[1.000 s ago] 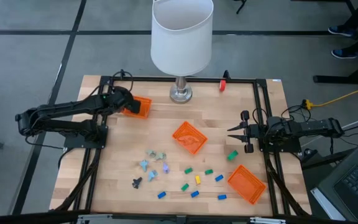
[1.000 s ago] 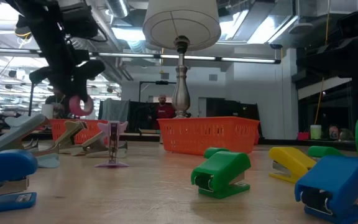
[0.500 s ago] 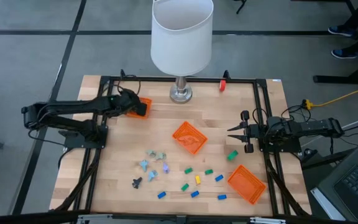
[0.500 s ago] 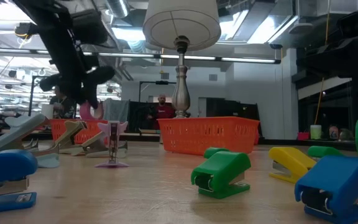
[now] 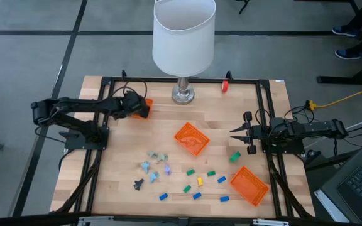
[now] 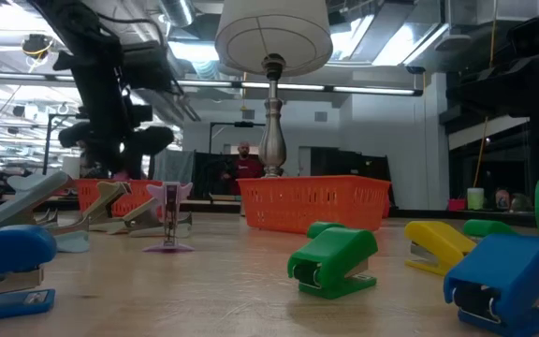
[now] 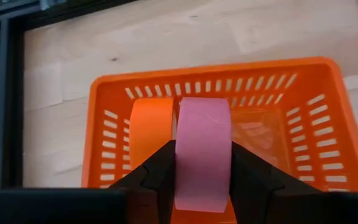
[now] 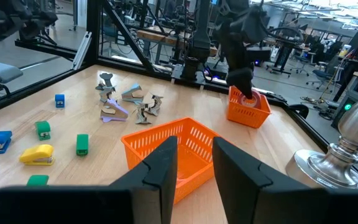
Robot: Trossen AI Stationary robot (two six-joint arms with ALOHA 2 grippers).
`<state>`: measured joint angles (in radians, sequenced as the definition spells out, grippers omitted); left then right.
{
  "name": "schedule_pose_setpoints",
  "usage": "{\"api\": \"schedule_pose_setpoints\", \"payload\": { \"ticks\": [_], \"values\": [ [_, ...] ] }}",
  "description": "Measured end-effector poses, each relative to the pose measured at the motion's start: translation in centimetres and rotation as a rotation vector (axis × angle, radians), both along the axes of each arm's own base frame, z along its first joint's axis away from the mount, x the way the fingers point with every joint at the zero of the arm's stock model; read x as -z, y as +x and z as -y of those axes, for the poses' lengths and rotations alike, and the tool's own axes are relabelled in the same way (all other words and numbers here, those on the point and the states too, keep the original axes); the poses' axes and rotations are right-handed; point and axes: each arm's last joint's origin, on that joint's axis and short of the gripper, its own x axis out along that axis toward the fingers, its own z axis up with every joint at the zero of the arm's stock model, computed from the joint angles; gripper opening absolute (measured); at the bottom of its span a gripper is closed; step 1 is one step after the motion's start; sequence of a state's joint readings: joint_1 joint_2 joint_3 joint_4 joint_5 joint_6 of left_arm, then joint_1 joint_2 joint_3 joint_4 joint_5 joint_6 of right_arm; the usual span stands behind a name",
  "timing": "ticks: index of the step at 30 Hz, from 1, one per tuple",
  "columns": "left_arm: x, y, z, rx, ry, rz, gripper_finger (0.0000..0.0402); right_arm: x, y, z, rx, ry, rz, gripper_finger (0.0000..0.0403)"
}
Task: Pick and place Stapler, Stapler remover, tape
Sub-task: Put the pink tape into the top orange bin, then put the gray staple remover into the middle orange bin
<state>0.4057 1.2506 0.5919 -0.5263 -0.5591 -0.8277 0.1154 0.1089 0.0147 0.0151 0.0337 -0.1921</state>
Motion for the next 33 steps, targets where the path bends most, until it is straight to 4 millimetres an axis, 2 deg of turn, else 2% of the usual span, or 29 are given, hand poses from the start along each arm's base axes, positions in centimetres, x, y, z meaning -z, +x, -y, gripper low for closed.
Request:
{"api": "schedule_pose_setpoints", "payload": {
  "ticks": [19,33],
  "values": [
    [0.33,-0.45,-0.51,-0.001,-0.043,-0.038,0.0123,0.00,0.00,0.00,0.000,0.000,0.000,0.0106],
    [0.27,-0.51,-0.58,0.009,-0.012,-0.068,0.0168,0.01,0.00,0.00,0.000,0.000,0.000,0.0106]
  ]
}}
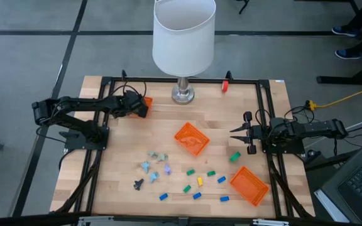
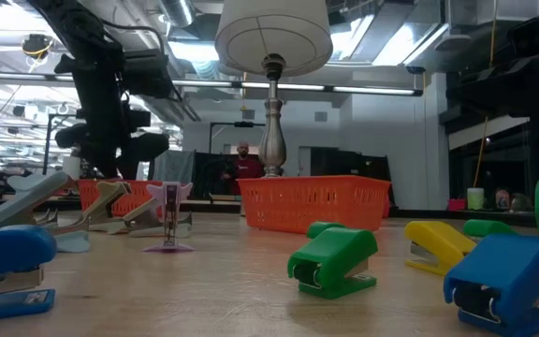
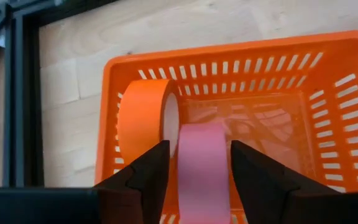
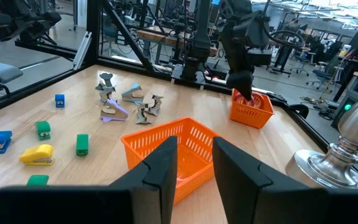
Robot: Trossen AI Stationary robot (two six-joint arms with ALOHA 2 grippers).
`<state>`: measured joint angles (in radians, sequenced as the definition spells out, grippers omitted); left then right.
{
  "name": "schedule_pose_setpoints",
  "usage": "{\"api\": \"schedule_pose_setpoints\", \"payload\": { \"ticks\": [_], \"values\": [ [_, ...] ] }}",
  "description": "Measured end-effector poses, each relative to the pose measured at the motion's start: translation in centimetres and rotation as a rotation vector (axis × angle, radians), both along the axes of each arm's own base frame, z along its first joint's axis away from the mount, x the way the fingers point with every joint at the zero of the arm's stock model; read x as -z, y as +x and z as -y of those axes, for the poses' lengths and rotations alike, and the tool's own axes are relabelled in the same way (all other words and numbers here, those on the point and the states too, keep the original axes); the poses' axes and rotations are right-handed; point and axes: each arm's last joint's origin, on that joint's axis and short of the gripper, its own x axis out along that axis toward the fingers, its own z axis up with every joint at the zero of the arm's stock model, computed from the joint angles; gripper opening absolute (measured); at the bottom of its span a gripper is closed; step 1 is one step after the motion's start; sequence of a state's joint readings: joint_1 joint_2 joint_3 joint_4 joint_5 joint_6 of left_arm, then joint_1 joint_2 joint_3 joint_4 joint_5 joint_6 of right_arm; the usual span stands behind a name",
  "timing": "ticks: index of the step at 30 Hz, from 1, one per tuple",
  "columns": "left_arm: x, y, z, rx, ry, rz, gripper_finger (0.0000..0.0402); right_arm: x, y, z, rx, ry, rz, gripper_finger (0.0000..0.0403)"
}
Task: Pick and place Stapler, Stapler remover, tape
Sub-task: Put the gray staple remover into the middle orange bin
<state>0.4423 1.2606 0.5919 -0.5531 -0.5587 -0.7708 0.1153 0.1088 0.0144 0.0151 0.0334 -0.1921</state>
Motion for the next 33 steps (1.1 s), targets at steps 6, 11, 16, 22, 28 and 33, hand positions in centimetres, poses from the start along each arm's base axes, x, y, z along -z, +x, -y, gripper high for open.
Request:
{"api": "schedule_pose_setpoints", "payload": {
  "ticks": [6,11,16,22,28,33],
  "values": [
    [-0.9,0.2,0.0,0.080,0.003,-0.004,0.0175,0.0,0.0,0.0,0.000,0.000,0.001,0.0106],
    [-2.8,0.8,-0.2,0.129,0.014,0.062,0.0174,0.0,0.0,0.0,0.000,0.000,0.001,0.0106],
    [-4.2,1.4,0.1,0.197,0.002,0.120,0.0174,0.0,0.0,0.0,0.000,0.000,0.000,0.0106],
    [-4.7,2.4,1.4,0.455,-0.066,0.120,0.0174,0.0,0.0,0.0,0.000,0.000,0.000,0.0106],
    [-4.7,3.3,3.3,0.751,-0.133,0.117,0.0169,0.0,0.0,0.0,0.000,0.000,0.000,0.0106],
    [-4.7,3.7,4.8,0.937,-0.136,0.082,0.0169,0.0,0.0,0.0,0.000,0.000,0.000,0.0106]
  ]
}}
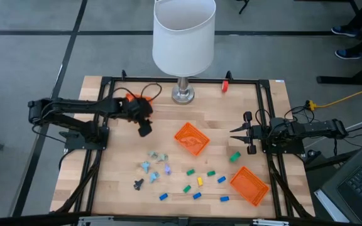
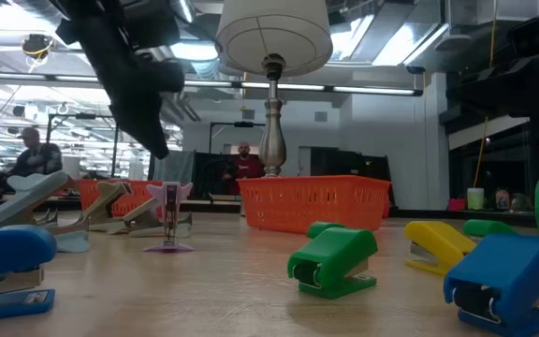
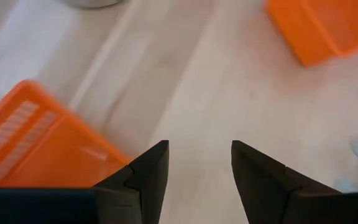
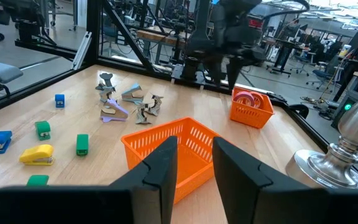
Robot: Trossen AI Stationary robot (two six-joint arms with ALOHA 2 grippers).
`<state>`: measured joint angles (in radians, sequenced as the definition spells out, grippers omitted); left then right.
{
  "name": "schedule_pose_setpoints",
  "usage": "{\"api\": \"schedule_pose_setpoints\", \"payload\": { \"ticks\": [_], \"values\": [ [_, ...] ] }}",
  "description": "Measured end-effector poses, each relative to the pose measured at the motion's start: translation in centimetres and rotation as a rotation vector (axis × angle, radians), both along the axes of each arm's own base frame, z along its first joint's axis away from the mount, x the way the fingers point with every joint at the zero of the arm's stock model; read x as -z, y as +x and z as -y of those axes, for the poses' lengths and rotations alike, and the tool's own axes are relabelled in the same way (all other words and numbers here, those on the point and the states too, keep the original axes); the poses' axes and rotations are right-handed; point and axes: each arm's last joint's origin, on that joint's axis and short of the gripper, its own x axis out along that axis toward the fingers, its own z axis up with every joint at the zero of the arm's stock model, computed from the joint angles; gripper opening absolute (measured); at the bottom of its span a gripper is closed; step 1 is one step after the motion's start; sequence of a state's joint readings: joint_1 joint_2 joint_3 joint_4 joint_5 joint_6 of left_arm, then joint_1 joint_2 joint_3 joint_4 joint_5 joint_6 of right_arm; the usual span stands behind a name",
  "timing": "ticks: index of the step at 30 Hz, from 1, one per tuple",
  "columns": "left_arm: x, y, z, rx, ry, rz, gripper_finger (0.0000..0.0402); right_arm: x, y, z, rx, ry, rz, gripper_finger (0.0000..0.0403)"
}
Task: Pick and place Stapler, Stapler remover, tape
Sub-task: Put the gray staple remover into the middle orange bin
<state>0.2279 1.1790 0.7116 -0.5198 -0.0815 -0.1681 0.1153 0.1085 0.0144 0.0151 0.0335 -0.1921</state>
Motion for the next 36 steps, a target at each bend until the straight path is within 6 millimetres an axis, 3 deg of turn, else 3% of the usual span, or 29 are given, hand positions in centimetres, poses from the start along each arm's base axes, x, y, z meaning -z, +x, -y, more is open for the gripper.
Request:
{"api": "schedule_pose_setpoints", "payload": {
  "ticks": [10,29,36],
  "values": [
    [0.2,0.3,3.2,0.252,-0.059,-0.021,0.0166,0.0,0.0,0.0,0.000,0.000,0.000,0.0106],
    [3.7,-1.4,7.7,0.341,-0.131,-0.120,0.0165,0.0,0.0,0.0,0.000,0.000,0.000,0.0106],
    [5.0,-0.9,8.8,0.382,-0.102,-0.057,0.0176,0.0,0.0,0.0,0.000,0.000,0.000,0.0106]
  ]
}}
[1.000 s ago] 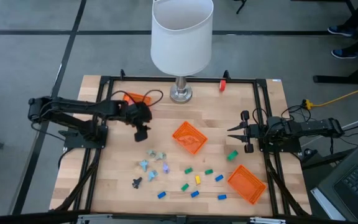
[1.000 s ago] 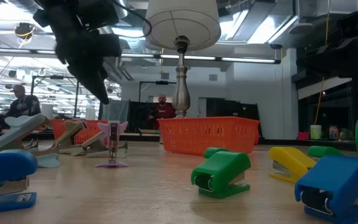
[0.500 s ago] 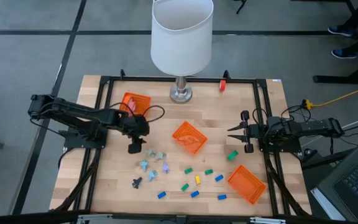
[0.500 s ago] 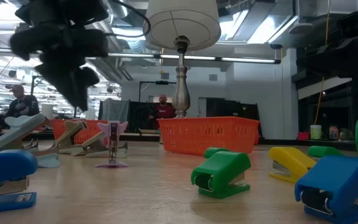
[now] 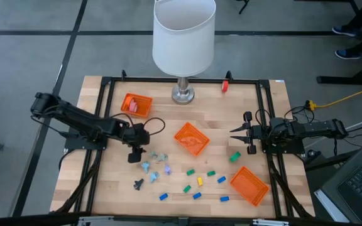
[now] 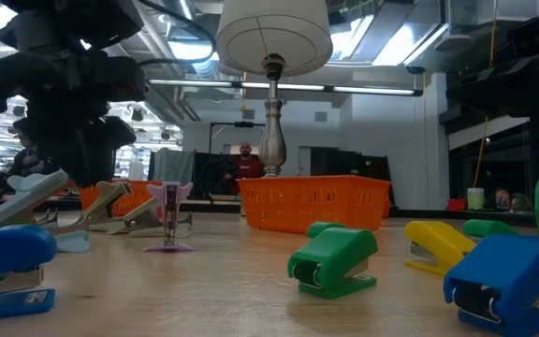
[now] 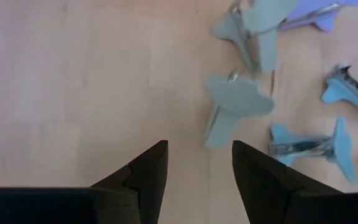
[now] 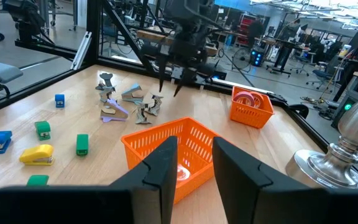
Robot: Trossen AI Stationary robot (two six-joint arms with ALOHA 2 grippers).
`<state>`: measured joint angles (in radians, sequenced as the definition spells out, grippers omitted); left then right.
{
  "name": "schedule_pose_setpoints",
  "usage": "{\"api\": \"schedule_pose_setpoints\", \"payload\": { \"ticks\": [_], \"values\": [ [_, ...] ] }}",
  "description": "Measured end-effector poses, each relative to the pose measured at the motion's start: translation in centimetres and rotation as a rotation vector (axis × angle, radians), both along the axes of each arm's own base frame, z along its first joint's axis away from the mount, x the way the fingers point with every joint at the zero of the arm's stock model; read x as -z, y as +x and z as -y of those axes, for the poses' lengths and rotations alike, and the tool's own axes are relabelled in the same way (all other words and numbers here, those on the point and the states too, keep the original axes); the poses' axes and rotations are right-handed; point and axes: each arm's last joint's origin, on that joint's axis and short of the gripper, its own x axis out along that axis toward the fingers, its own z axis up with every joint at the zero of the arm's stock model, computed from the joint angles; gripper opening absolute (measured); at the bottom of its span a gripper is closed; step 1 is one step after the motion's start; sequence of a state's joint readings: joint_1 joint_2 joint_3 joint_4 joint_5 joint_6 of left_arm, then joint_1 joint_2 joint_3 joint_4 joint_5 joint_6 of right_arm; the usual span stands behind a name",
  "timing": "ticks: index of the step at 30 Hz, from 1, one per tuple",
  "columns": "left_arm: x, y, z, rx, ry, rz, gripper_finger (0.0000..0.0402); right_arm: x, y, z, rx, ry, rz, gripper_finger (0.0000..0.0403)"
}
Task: Pick and place Stapler, Stapler remover, tape
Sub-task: Put the gray staple remover into the middle orange bin
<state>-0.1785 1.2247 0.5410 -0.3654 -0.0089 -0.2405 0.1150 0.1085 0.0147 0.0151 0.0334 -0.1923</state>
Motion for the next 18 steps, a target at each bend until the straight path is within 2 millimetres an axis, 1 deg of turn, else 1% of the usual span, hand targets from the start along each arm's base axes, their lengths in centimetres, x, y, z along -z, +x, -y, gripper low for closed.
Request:
{"api": "schedule_pose_setpoints", "payload": {
  "ticks": [7,13,18],
  "values": [
    [1.8,0.8,0.8,0.036,0.012,-0.042,0.0191,0.0,0.0,0.0,0.000,0.000,0.000,0.0106],
    [2.9,2.3,1.4,0.037,0.024,0.025,0.0196,0.0,0.0,0.0,0.000,0.000,0.000,0.0106],
    [3.7,2.9,1.5,0.037,0.026,0.026,0.0194,0.0,0.0,0.0,0.000,0.000,0.000,0.0106]
  ]
}}
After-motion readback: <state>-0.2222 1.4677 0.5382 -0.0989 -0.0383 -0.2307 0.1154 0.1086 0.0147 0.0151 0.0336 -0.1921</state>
